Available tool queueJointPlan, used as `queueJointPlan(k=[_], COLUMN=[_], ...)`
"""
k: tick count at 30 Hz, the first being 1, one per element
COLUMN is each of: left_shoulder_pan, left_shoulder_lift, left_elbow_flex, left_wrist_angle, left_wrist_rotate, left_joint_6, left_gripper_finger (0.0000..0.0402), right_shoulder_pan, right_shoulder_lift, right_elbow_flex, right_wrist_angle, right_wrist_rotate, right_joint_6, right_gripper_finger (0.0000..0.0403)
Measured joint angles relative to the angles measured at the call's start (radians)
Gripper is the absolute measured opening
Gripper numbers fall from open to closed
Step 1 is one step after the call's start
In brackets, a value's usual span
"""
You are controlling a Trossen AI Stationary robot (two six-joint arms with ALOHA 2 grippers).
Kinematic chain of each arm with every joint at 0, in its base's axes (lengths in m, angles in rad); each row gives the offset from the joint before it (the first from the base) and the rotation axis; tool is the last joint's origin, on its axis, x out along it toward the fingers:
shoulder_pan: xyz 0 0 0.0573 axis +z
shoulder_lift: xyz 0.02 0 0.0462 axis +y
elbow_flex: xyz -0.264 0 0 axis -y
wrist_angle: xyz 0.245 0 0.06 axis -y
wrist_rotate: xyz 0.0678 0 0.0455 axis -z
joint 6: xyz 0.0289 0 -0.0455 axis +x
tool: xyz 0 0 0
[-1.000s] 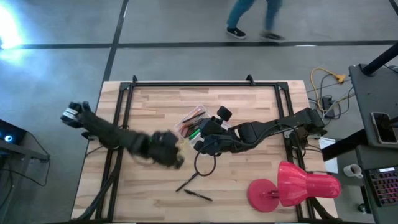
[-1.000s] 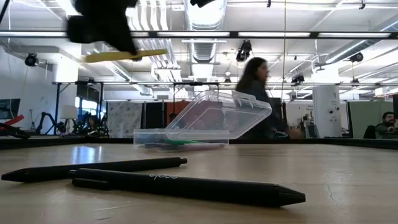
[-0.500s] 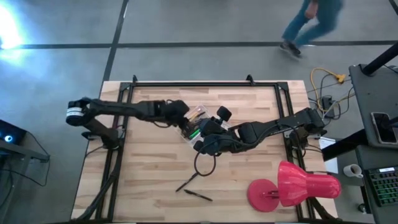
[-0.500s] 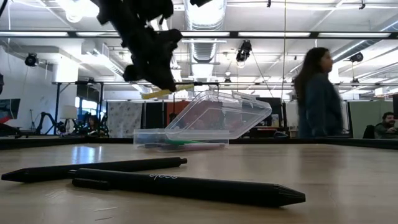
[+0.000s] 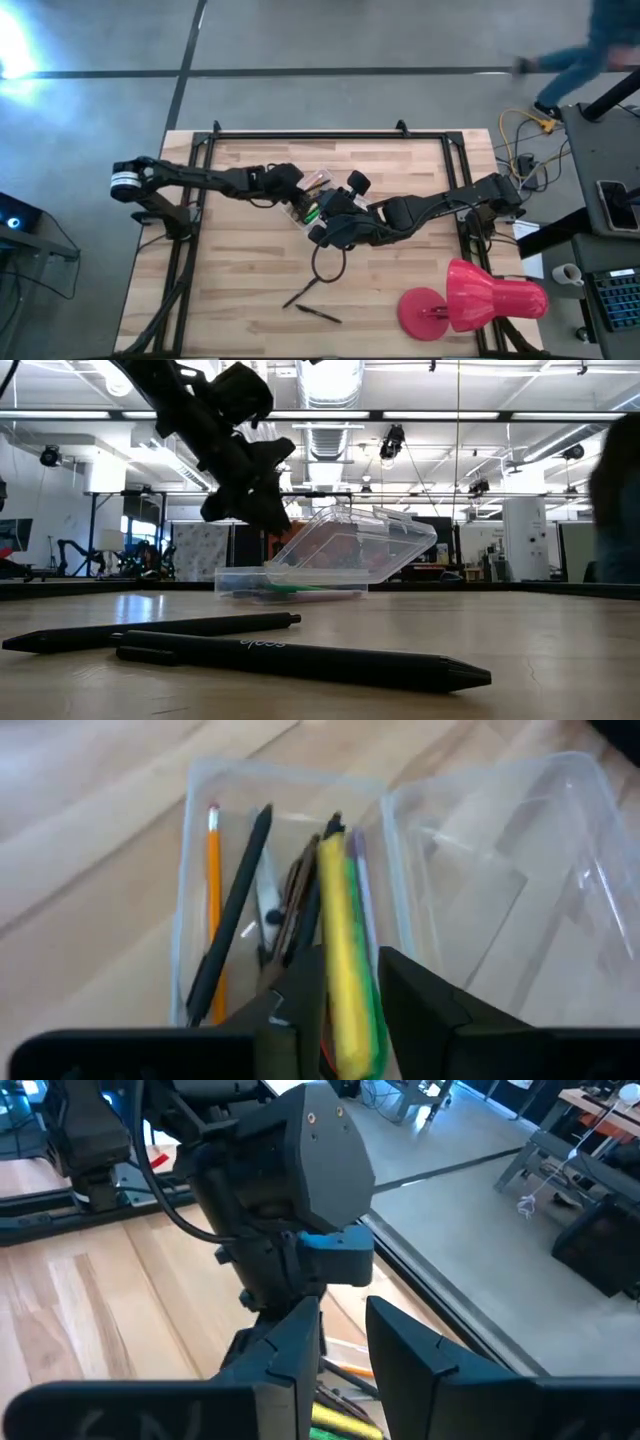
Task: Pick & place school supplies into a supply box
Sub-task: Put the black pen into the transparent supply box
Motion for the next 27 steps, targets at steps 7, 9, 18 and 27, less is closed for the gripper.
queueJointPlan(k=[7, 9, 18, 27], left_shoulder_pan=[-0.012, -0.047, -0.286, -0.489], left_shoulder_lift=[-0.009, -0.049, -0.246, -0.348], left_elbow_flex=[0.036, 0.042, -0.027, -0.174], left_wrist_angle=[-0.049, -0.068, -0.084, 0.008], left_wrist_rotate=[-0.001, 0.035, 0.07, 0.069], left_joint_6=[-0.033, -0.033, -0.041, -0.261], left_gripper_finger=[0.0115, 0.0116, 0.0117, 0.0117], right_shoulder_pan=[0.0, 0.0, 0.01, 0.039], right_shoulder_lift=[0.0, 0.0, 0.003, 0.057], right_elbow_flex=[0.0, 0.0, -0.002, -0.007], right_wrist_angle=[0.003, 0.005, 0.037, 0.024], right_wrist_rotate=[0.0, -0.007, -0.391, -0.86], right_joint_6=[0.001, 0.03, 0.209, 0.253], right_gripper_finger=[0.007, 0.007, 0.0082, 0.0074])
